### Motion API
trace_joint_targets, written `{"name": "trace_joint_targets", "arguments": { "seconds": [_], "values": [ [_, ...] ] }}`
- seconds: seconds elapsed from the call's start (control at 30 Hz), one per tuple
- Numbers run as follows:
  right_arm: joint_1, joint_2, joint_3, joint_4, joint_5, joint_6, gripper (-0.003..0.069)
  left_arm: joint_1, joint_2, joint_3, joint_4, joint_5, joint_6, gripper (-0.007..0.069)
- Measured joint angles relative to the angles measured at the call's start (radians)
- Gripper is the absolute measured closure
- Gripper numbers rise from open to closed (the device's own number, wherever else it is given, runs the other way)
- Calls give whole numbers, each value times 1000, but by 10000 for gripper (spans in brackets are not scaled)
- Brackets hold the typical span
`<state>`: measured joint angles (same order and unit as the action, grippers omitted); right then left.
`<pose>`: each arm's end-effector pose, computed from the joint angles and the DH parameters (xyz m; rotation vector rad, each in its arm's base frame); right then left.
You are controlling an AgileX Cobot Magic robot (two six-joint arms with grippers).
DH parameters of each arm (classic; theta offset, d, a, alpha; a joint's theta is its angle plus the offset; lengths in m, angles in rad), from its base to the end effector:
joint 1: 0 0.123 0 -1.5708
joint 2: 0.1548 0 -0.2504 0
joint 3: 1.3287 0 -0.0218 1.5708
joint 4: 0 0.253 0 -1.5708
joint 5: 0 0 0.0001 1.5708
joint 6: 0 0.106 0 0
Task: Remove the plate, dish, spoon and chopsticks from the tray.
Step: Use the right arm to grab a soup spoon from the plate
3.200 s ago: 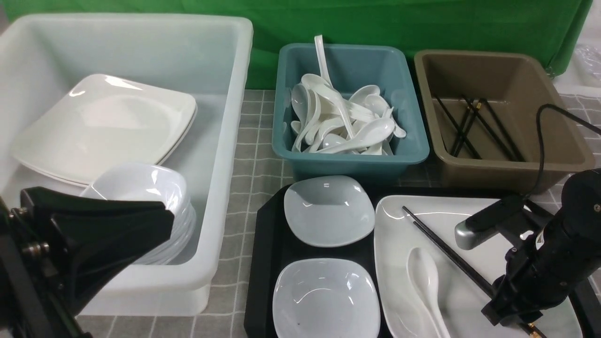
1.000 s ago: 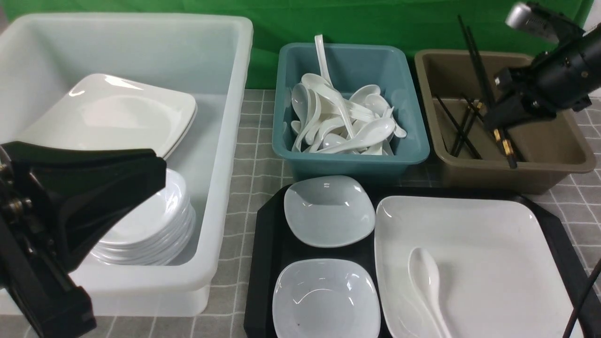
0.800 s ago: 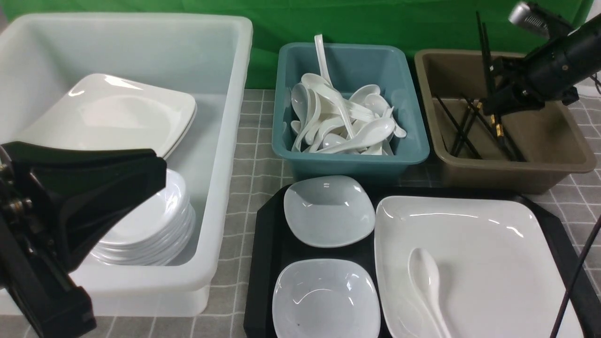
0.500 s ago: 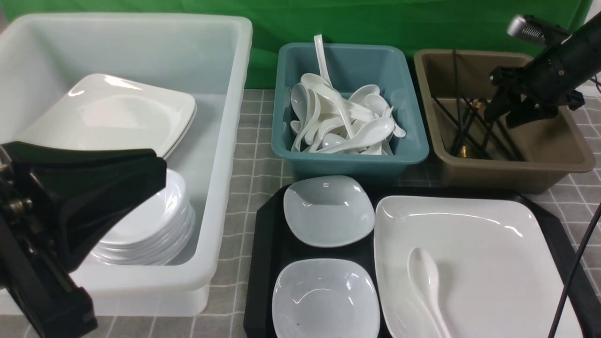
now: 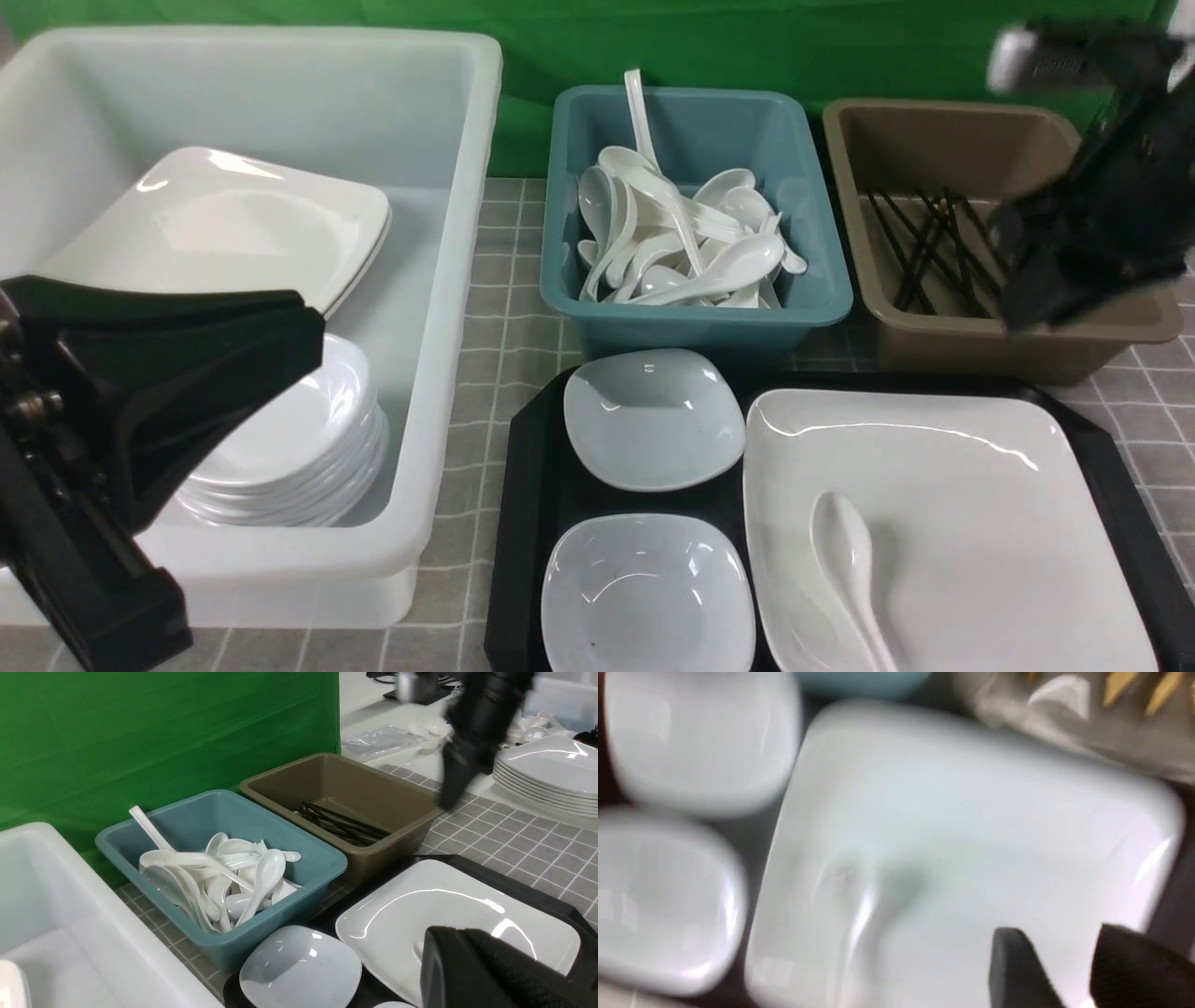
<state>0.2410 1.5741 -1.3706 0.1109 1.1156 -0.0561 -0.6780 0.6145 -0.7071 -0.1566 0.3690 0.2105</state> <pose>0.3165 0.0886 0.2632 -0.3714 2.7831 0.1954 0.1280 -0.1107 0.3443 0.6849 1.6450 -0.4945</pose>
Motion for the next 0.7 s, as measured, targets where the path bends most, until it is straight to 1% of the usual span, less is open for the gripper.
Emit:
{"name": "trace_joint_targets", "arguments": {
  "seconds": [0.03,0.1,0.17,0.23,0.37,0.47,0.57,0.67,0.7],
  "values": [
    [32,-29,63,-5,-25,21,360,0,0,0,1,0,0,603],
    [148,-104,279,-18,-152,101,313,0,0,0,1,0,0,603],
    [209,-113,384,-24,-234,165,282,0,0,0,1,0,0,603],
    [248,-96,447,-28,-295,222,269,0,0,0,0,0,0,603],
    [283,-28,488,-31,-365,278,261,0,0,0,0,0,0,603],
    [291,34,490,-31,-433,285,260,0,0,0,0,2,0,603],
    [291,60,490,-31,-464,291,260,0,0,0,-1,13,0,603],
    [291,91,490,-31,-497,295,281,0,0,0,-1,23,0,603],
    [291,96,490,-34,-502,288,307,0,0,0,-1,24,0,603]
  ]
}}
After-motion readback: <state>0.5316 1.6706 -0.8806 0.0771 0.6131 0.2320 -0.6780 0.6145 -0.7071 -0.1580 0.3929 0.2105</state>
